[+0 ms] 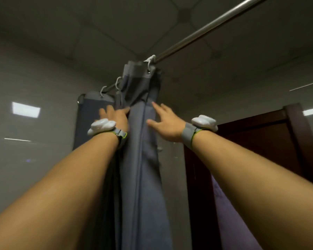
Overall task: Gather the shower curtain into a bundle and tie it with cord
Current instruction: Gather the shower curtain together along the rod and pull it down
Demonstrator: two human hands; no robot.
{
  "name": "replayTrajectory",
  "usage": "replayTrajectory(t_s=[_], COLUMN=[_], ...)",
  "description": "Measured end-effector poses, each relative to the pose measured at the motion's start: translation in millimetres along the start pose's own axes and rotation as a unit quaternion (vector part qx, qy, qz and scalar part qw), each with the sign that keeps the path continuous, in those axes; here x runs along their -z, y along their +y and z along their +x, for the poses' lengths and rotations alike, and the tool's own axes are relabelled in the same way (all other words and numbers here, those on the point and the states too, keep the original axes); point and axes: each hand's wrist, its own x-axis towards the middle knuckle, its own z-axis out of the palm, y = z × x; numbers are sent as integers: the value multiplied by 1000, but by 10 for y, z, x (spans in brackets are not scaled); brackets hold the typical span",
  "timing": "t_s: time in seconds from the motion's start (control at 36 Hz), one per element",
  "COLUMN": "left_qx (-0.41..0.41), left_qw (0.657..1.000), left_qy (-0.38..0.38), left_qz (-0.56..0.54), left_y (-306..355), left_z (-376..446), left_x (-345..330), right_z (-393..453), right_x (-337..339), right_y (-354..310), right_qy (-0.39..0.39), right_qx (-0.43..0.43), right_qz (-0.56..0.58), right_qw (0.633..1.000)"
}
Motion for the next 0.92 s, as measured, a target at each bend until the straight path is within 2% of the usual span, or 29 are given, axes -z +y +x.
replayTrajectory(t_s=[0.14,0.22,0.36,0.44,0.53,0.58,0.64,0.69,0.81,0.86,0.92], left_qx=[23,39,37,31,13,31,79,121,204,269,349], left_qw=[995,988,984,988,988,985,983,979,978,958,922], left_qy=[-64,-88,17,70,117,142,140,116,-13,-91,-166], left_qz=[-66,-119,-176,-136,-104,-95,-84,-115,-31,38,-1], left_y=[-132,-208,-296,-254,-273,-261,-247,-309,-362,-340,-317], left_z=[-510,-843,-1220,-1390,-1545,-1802,-2260,-2555,-2756,-2772,-2829], left_x=[-509,-713,-861,-909,-906,-952,-1105,-1213,-1225,-1200,-1142], right_z=[-7,-106,-282,-419,-519,-633,-883,-1053,-1276,-1422,-1576], right_x=[-740,-975,-1220,-1344,-1374,-1405,-1579,-1718,-1942,-2053,-2181], right_y=[-21,20,236,457,462,482,575,604,558,554,536], right_qy=[-50,-22,89,79,84,70,-9,-63,-218,-324,-384], right_qx=[16,25,49,47,31,3,-24,-50,-117,-125,-140], right_qz=[22,10,54,89,162,229,305,333,358,306,291], right_qw=[998,999,993,992,983,971,952,940,900,887,865])
